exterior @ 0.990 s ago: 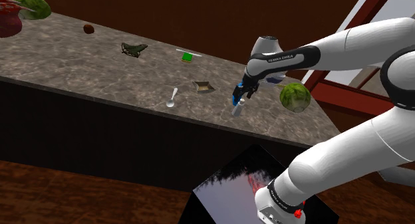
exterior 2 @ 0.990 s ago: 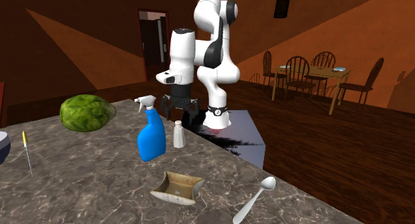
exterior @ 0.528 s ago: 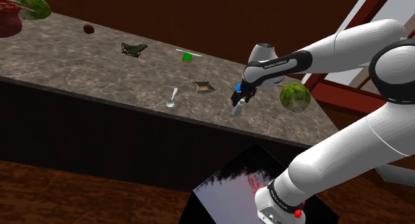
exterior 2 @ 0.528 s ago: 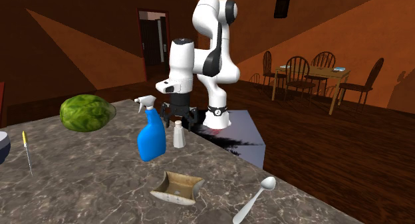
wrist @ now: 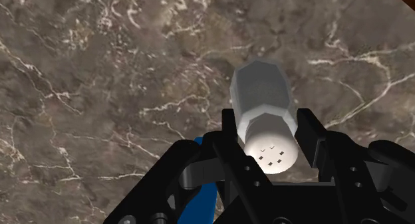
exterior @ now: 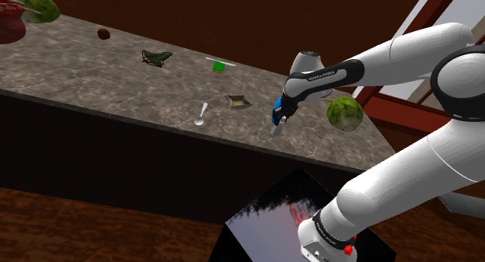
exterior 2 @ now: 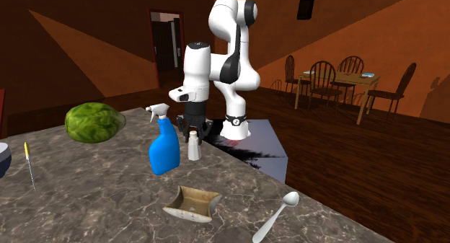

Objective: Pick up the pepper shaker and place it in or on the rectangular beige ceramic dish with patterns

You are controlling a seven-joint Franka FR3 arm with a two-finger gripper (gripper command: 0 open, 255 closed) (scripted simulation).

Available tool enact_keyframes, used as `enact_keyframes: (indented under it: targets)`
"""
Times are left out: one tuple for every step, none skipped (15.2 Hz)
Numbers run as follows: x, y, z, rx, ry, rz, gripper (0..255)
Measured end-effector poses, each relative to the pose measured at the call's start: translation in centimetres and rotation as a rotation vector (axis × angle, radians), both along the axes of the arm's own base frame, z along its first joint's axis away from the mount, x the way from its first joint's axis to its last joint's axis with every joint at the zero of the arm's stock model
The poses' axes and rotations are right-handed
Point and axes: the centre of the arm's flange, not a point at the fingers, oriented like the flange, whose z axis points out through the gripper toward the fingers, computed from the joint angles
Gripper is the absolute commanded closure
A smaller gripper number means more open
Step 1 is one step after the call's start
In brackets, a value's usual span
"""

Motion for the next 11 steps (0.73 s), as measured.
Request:
enact_keyframes:
  targets:
    - [0.0, 0.0, 0.0, 0.000, 0.000, 0.000, 255]
    - [0.0, 0.0, 0.0, 0.000, 0.000, 0.000, 255]
    - [0.0, 0.0, 0.0, 0.000, 0.000, 0.000, 255]
    - [0.0, 0.0, 0.0, 0.000, 0.000, 0.000, 255]
    - [0.0, 0.0, 0.0, 0.000, 0.000, 0.000, 255]
    - [0.0, 0.0, 0.0, 0.000, 0.000, 0.000, 255]
    - [0.0, 0.0, 0.0, 0.000, 0.000, 0.000, 255]
    - [0.0, 0.0, 0.0, 0.000, 0.000, 0.000, 255]
    - [0.0, 0.0, 0.2, 0.000, 0.000, 0.000, 255]
    - [-0.1, 0.0, 0.7, 0.000, 0.000, 0.000, 255]
    - [0.0, 0.0, 1.1, 0.000, 0.000, 0.000, 255]
